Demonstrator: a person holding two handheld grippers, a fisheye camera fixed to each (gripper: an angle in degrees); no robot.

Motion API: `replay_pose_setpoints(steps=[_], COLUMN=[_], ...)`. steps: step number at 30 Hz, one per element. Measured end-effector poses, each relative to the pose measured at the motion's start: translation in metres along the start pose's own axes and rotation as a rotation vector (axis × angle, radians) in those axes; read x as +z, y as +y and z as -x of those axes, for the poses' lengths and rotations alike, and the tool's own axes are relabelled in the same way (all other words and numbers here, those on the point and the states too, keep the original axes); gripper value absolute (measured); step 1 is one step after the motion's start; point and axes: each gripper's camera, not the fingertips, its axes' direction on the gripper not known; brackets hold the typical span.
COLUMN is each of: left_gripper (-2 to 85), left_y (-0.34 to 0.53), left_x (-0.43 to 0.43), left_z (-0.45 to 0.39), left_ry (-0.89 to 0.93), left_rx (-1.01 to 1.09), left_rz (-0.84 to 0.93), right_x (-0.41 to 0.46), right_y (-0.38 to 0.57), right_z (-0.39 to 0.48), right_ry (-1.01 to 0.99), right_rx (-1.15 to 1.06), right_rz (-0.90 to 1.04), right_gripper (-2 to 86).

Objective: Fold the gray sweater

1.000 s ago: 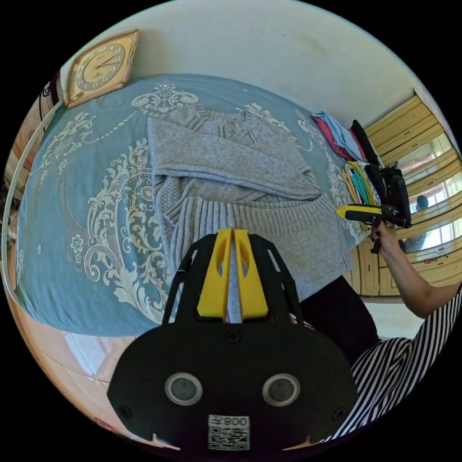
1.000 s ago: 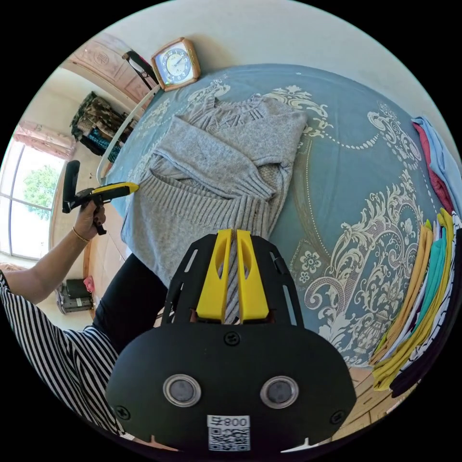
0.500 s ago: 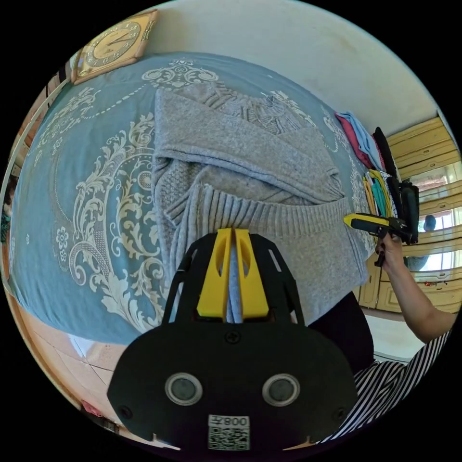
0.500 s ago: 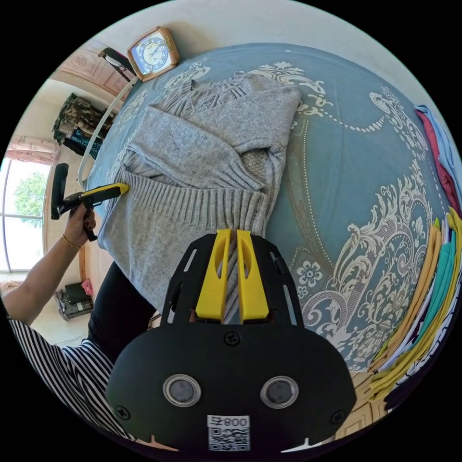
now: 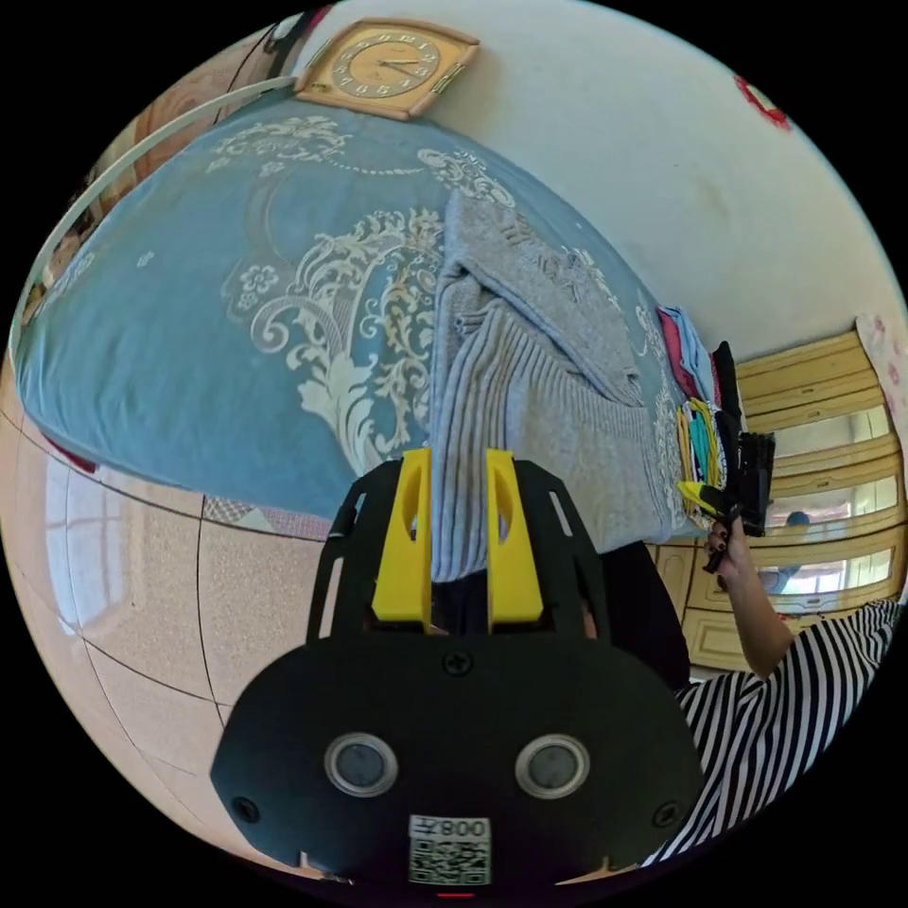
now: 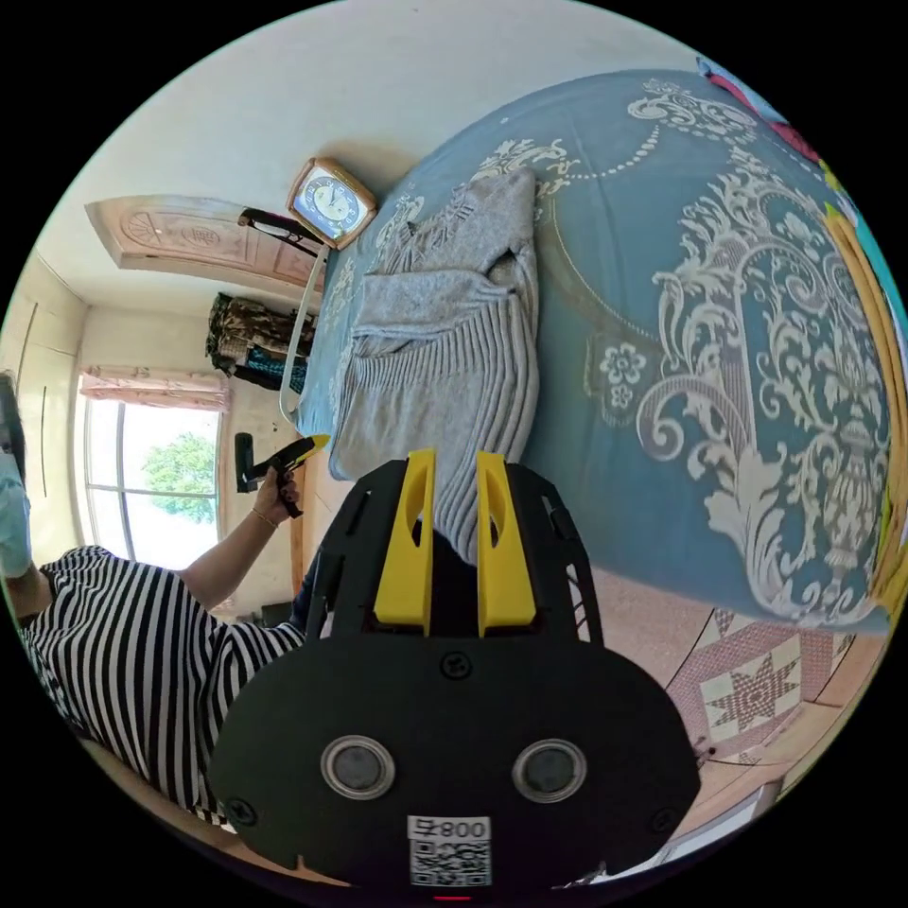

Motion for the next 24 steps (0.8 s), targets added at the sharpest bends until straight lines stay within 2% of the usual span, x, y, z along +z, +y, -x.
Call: replay_pose_setpoints(steps=[7,11,16,24], left_gripper=[7.2,4.4,3.4,6.4], left_y=[0.027,0.024,0.026,0.031], left_x=[0.019,0.024,0.001,0.01], left_z=[0.056,0.079,0.106,0.15], left_ry=[0.068,0.153,0.241,0.307], left_rx=[-0.136,-0.171,-0.174,-0.216], left_rz=[0.076,0.087,0.03,0.028], right_x=[-0.01,-0.004,-0.03,-0.039], right_y=[0.072,0.068,0.056,0.049], right_z=[-0.026,-0.03,-0.02,-0.044], right_ry=[-0.05,-0.11,-0.081,-0.187], right_rx=[0.102,0.091,0.021,0.07], right_rz=[0.015,0.07,0.145,0.231], right_gripper=[8.4,4.7,3.2,3.7])
